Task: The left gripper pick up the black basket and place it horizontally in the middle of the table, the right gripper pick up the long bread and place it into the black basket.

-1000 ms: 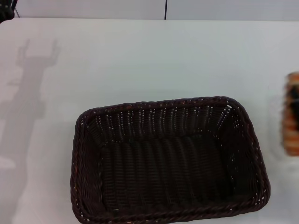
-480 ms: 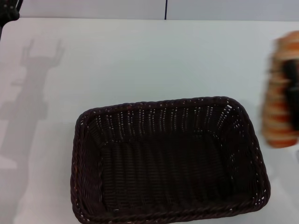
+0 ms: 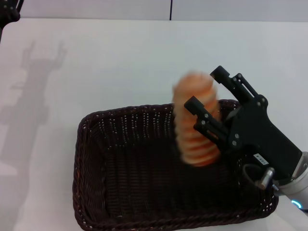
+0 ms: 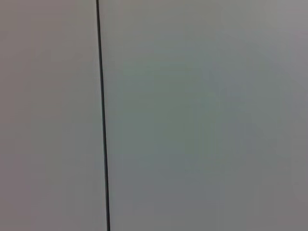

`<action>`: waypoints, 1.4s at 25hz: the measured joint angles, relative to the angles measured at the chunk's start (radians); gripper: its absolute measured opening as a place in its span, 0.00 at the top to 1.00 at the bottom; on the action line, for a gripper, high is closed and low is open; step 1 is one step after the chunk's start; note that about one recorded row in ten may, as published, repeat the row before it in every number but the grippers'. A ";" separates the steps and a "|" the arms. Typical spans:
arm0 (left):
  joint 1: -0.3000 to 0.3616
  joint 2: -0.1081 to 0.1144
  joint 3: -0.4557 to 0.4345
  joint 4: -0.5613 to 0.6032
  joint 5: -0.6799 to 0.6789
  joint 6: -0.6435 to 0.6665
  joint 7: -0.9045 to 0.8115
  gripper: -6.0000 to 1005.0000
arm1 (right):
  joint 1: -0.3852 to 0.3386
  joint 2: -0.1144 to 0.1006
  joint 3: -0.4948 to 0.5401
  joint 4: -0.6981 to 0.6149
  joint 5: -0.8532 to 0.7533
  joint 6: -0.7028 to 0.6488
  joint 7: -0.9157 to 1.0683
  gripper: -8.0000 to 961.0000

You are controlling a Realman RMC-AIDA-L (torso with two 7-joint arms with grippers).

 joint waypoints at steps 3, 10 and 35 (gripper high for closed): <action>0.002 0.000 0.001 0.000 0.000 0.000 -0.003 0.19 | 0.002 -0.001 0.006 -0.003 0.002 0.017 0.012 0.24; 0.017 -0.002 0.001 0.003 -0.007 0.002 -0.003 0.19 | -0.024 -0.001 0.114 -0.011 0.022 0.058 0.012 0.14; 0.162 -0.006 0.002 0.019 -0.009 0.007 -0.054 0.19 | -0.326 0.000 0.445 -0.104 0.576 0.033 -0.003 0.14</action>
